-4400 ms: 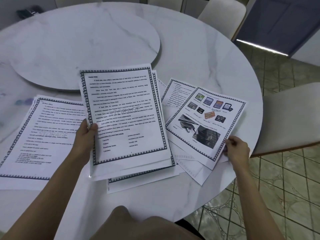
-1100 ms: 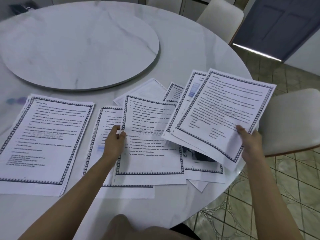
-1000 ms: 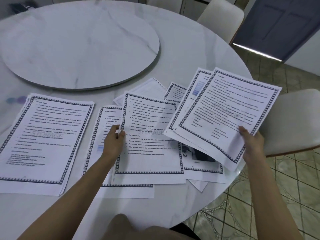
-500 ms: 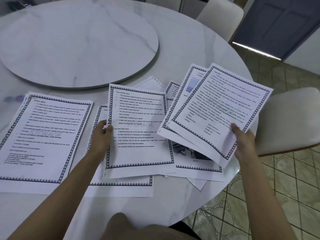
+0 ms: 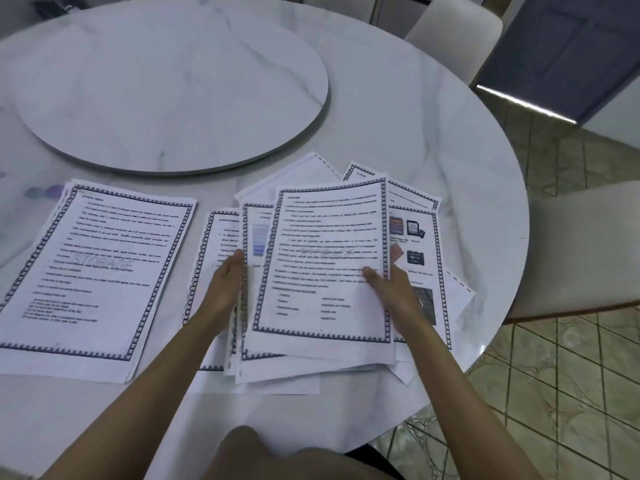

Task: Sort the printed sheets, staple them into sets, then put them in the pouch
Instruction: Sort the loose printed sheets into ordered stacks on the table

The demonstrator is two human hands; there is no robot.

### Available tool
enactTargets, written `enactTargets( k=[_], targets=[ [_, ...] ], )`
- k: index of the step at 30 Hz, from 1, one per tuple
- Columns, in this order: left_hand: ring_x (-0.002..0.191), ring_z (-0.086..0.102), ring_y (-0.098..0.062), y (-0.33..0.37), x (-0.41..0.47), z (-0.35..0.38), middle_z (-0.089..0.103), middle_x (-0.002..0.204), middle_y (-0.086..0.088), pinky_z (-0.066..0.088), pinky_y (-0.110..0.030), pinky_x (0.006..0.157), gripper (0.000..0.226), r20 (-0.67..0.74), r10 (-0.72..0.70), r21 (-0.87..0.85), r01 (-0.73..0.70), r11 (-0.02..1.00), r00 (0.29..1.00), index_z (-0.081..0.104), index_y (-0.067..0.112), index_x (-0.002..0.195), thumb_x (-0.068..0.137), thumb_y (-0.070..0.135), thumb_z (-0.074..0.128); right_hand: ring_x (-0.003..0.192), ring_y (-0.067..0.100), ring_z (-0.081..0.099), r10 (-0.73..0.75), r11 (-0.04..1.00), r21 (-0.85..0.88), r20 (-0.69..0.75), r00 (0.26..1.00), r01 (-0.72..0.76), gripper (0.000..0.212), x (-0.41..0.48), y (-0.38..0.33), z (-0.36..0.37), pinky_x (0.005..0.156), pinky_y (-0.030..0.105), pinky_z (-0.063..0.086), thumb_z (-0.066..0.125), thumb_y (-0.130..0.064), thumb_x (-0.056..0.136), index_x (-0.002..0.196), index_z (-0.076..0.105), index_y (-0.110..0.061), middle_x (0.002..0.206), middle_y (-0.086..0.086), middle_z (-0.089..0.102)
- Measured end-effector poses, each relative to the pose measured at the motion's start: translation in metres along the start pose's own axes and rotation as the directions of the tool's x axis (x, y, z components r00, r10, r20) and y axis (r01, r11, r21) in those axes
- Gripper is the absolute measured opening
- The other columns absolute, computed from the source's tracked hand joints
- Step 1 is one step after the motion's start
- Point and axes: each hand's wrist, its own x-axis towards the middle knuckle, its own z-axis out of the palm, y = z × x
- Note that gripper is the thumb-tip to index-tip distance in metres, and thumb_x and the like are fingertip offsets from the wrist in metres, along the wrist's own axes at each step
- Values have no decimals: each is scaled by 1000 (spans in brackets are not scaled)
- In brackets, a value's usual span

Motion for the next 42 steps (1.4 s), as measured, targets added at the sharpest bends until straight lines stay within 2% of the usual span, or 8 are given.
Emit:
enactTargets(
  k=[9,12,16,21,27,32,38,42],
  targets=[
    [139,27,-23,-4,1,1,29,151,-5,24,-33,110,62,-2,108,166,-106,980,994,19,9,146,95,24,50,91,7,54,-70,953,-286,103,992,97,37,0,2,22,76,21,42,55,-33,92,122,55,-12,107,-5,58],
    [133,36,-22,-4,2,-4,38,145,-2,30,-33,107,54,1,130,216,-127,968,991,27,7,144,96,23,47,90,14,54,-110,923,-380,-97,989,66,34,12,5,-1,77,23,41,57,-26,91,119,57,-7,103,3,58],
    [108,46,-12,2,-3,-6,46,117,8,34,-22,87,35,-11,248,268,-236,934,969,40,5,131,98,14,42,117,35,41,-168,787,-608,-375,912,-105,47,20,18,-41,95,36,34,62,-27,87,124,50,1,124,22,47],
    [112,50,-16,8,-3,-20,51,126,1,38,-27,92,38,-70,314,233,-290,928,947,40,8,134,97,17,44,122,39,32,-82,660,-680,-488,869,-320,70,20,24,-60,98,44,34,69,-37,80,127,40,7,131,26,36],
    [107,52,-19,12,-6,-42,54,118,-2,42,-36,95,28,-221,325,87,-313,946,920,46,11,124,96,14,45,120,40,38,-40,736,-598,-507,861,-318,60,28,23,-65,98,44,34,70,-23,80,127,44,3,129,26,41],
    [103,52,-18,15,-8,-58,54,115,-1,42,-33,91,25,-321,320,0,-337,941,892,46,17,121,96,13,45,81,27,53,-107,921,-379,-479,871,-95,16,28,15,-79,68,28,36,51,-11,91,92,62,1,85,13,58],
    [105,53,-20,17,-4,-73,54,116,-1,43,-36,94,33,-365,289,-71,-336,939,885,44,12,129,96,15,47,95,33,60,-99,980,-199,-549,830,-15,23,33,0,-101,91,45,49,49,-17,94,107,60,0,105,19,64],
    [110,54,-20,24,0,-85,55,119,1,43,-38,97,35,-388,278,-104,-342,934,879,44,14,130,96,16,47,92,27,58,3,999,42,-593,805,28,22,36,-10,-110,93,44,49,51,-13,94,110,59,-2,112,22,62]
  ],
)
